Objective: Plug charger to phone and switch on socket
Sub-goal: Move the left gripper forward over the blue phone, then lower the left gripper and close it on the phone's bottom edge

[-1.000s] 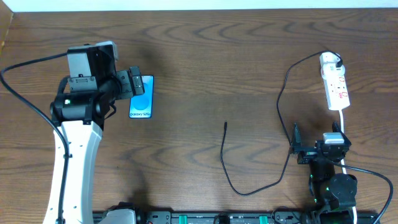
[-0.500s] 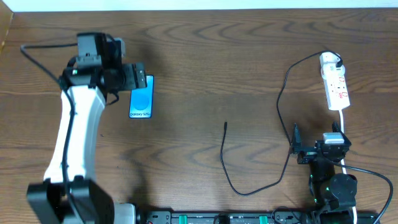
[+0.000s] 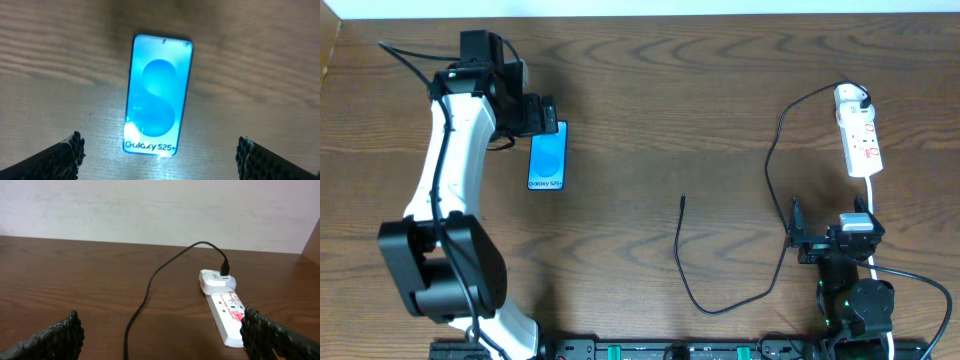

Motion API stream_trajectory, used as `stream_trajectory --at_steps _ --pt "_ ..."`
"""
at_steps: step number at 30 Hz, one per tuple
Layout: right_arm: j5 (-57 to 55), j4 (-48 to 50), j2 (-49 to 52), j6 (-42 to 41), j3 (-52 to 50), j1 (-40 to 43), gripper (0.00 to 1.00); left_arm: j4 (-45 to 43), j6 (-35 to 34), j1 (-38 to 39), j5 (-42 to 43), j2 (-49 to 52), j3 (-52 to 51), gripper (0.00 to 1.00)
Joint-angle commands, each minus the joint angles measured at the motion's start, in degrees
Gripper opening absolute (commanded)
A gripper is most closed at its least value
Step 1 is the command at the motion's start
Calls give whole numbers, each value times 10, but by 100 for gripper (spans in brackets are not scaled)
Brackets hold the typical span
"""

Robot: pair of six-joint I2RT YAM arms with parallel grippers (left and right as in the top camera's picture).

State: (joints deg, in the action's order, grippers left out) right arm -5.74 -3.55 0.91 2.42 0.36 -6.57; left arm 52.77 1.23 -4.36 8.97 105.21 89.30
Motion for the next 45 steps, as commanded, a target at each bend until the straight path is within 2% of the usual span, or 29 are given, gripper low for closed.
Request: stream_trajectory --at_steps 1,12,19,26,27,28,29,30,31,32,39,42,45 --pt "3 -2 -2 9 0 -3 99 15 7 -2 -24 33 9 98" --pt "3 -2 -2 9 0 -3 99 -6 7 3 -45 122 9 98" --pt "3 -2 -2 9 0 -3 99 -51 7 2 -45 125 9 98" --pt "3 -2 -2 9 0 -3 99 -49 7 2 -45 125 9 98" --pt "3 -2 -2 9 0 -3 99 -49 7 2 -45 125 9 92" --pt "3 -2 -2 9 0 -3 99 -49 7 2 -45 125 9 77" --pt "3 -2 -2 9 0 -3 99 -49 7 2 -45 125 9 70" --pt "3 -2 -2 9 0 -3 99 -49 7 2 -45 125 9 70" --pt "3 -2 -2 9 0 -3 99 -49 7 2 -45 125 9 87" --pt "3 -2 -2 9 0 -3 99 -49 7 2 -45 125 9 98" --pt "3 -2 -2 9 0 -3 99 -43 -7 4 -34 125 9 98" --pt "3 -2 -2 9 0 -3 99 -37 55 14 -37 125 9 98" --pt "3 -2 -2 9 0 -3 99 -27 65 26 -63 125 9 98"
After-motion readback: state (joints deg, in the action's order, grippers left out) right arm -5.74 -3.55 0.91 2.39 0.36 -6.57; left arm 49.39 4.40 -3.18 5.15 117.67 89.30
